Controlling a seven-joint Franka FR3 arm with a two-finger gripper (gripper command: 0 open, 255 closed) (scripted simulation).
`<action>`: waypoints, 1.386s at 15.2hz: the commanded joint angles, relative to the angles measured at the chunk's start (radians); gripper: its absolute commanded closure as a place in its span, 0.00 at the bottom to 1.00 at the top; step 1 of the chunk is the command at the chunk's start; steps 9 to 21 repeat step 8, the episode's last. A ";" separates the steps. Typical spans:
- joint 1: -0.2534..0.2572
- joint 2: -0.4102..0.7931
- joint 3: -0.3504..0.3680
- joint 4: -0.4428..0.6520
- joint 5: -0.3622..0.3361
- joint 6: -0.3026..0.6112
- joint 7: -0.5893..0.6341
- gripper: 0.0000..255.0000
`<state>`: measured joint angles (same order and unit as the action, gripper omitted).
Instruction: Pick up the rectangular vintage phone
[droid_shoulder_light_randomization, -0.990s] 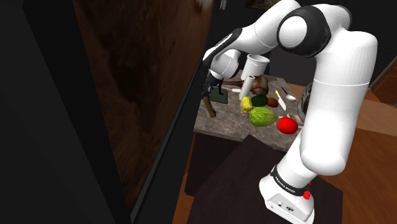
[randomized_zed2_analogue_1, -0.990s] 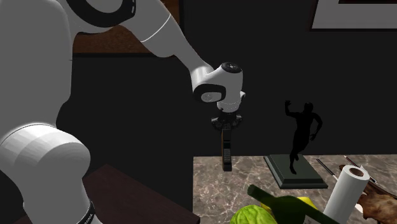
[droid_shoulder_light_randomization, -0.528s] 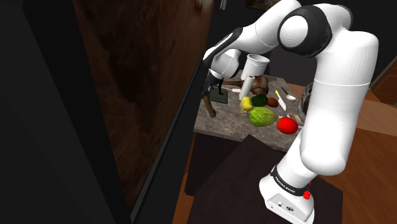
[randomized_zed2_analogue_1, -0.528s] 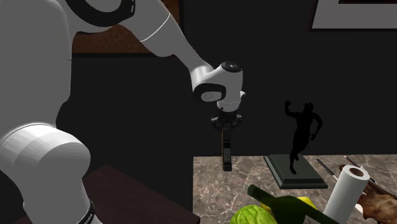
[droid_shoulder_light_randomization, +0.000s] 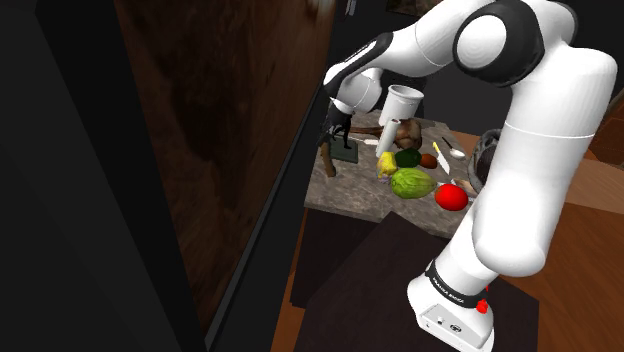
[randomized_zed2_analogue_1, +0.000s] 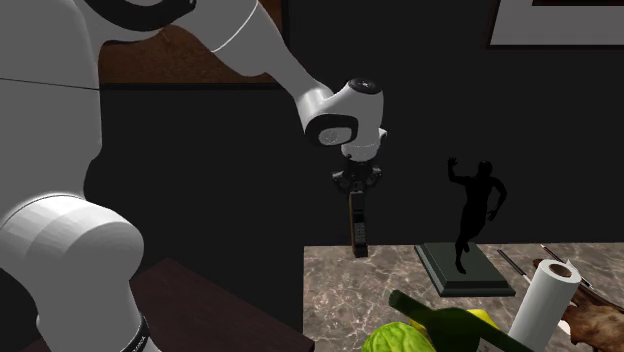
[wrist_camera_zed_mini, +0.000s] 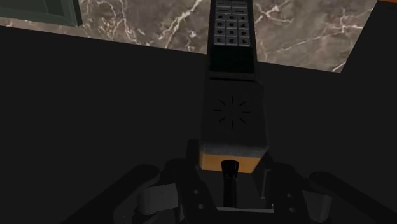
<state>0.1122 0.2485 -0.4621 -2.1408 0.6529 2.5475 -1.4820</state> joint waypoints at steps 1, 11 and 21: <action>0.007 -0.020 -0.011 0.005 -0.030 -0.019 0.025 1.00; 0.021 -0.068 -0.033 0.017 -0.098 -0.063 0.084 1.00; 0.021 -0.068 -0.033 0.017 -0.098 -0.063 0.084 1.00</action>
